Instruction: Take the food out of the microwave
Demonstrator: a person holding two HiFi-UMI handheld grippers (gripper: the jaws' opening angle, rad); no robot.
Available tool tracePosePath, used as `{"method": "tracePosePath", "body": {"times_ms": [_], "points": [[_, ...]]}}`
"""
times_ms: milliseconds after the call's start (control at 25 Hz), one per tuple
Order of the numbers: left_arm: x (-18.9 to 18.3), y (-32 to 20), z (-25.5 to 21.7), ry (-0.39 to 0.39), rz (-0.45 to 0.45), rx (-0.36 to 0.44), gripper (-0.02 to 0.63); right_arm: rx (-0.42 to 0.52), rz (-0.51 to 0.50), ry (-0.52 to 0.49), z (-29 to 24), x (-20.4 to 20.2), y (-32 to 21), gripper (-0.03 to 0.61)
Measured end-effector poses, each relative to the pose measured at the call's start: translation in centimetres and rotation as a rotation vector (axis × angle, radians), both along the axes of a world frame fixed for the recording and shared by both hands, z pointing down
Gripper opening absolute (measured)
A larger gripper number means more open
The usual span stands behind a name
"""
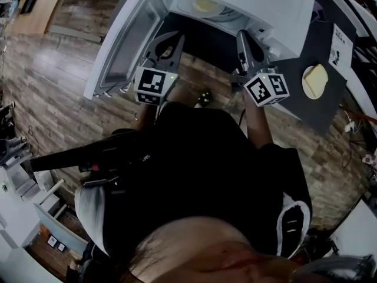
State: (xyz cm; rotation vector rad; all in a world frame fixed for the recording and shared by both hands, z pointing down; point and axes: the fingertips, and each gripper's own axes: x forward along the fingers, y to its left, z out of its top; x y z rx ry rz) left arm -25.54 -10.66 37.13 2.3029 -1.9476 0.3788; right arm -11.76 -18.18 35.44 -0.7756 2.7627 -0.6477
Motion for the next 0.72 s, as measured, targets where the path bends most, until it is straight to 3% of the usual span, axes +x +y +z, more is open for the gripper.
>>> {"method": "tracePosePath", "body": {"times_ms": [480, 720], "points": [[1.0, -0.8, 0.1, 0.017, 0.041, 0.011, 0.006, 0.007, 0.035, 0.019, 0.6, 1.3, 0.9, 0.002], [0.5, -1.3, 0.3, 0.155, 0.011, 0.003, 0.006, 0.007, 0.055, 0.005, 0.1, 1.9, 1.6, 0.002]]}}
